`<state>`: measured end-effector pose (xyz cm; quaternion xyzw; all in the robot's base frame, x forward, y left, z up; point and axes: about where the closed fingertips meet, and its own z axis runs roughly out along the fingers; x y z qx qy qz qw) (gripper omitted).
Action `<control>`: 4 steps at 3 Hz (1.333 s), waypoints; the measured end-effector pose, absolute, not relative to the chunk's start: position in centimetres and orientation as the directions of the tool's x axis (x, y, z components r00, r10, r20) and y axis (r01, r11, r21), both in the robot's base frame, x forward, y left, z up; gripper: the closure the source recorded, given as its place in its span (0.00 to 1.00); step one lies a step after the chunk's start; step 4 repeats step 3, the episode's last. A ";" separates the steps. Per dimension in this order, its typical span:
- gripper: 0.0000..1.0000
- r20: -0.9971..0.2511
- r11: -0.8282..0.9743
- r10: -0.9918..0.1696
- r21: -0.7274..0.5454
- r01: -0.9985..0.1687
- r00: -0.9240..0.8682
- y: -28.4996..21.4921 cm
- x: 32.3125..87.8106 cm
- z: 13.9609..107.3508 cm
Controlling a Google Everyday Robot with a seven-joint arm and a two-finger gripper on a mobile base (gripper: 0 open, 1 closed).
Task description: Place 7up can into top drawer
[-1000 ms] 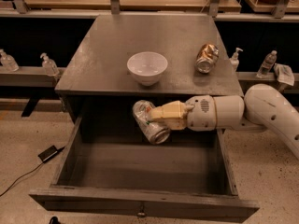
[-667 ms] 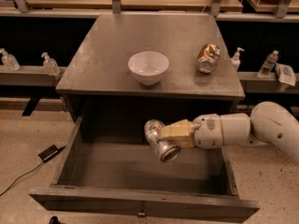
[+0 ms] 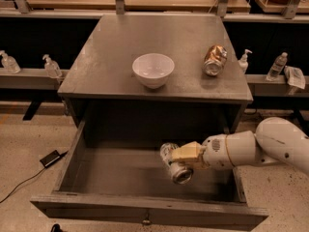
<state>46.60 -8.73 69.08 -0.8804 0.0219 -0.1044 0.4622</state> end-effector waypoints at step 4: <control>0.00 0.151 -0.584 -0.138 -0.810 0.043 0.979 -8.8 46.4 68.6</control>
Offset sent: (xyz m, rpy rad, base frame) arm -0.0013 -0.0024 -0.0051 -0.0171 0.0155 -0.0099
